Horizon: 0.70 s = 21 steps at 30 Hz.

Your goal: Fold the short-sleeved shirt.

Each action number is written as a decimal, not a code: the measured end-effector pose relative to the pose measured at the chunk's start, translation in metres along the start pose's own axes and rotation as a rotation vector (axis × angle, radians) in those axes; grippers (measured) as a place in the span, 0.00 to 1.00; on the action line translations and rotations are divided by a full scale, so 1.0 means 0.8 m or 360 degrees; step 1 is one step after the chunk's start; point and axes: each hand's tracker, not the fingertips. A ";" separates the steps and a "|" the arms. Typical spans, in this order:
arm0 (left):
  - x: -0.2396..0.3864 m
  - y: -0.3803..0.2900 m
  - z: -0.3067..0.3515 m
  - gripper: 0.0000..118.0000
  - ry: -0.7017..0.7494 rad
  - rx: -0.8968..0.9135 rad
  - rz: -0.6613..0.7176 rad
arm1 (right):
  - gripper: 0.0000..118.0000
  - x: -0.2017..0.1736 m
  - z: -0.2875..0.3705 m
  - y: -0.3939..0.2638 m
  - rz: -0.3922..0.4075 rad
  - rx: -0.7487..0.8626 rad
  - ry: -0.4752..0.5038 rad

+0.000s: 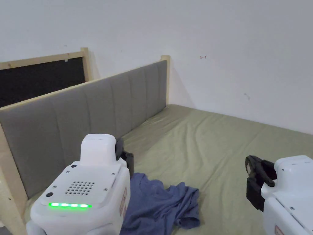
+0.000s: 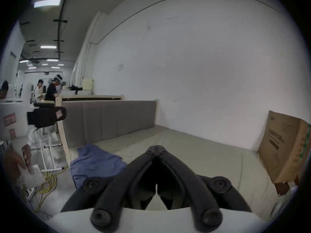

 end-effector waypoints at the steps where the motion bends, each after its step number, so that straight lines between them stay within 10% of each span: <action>1: -0.007 -0.004 -0.018 0.00 -0.0031 -0.0137 -0.0020 | 0.00 0.004 0.005 -0.003 0.0014 -0.0004 0.0003; 8: -0.048 -0.137 -0.201 0.01 -0.0407 -0.1402 -0.0015 | 0.00 0.046 0.018 -0.039 0.0105 -0.0227 -0.0014; 12: -0.059 -0.197 -0.257 0.99 -0.0281 -0.1613 0.0161 | 0.00 0.074 0.020 -0.066 0.0073 -0.0400 -0.0056; 21: -0.027 -0.294 -0.317 1.00 -0.0132 -0.1698 -0.0224 | 0.00 0.111 0.022 -0.104 -0.0090 -0.0619 -0.0115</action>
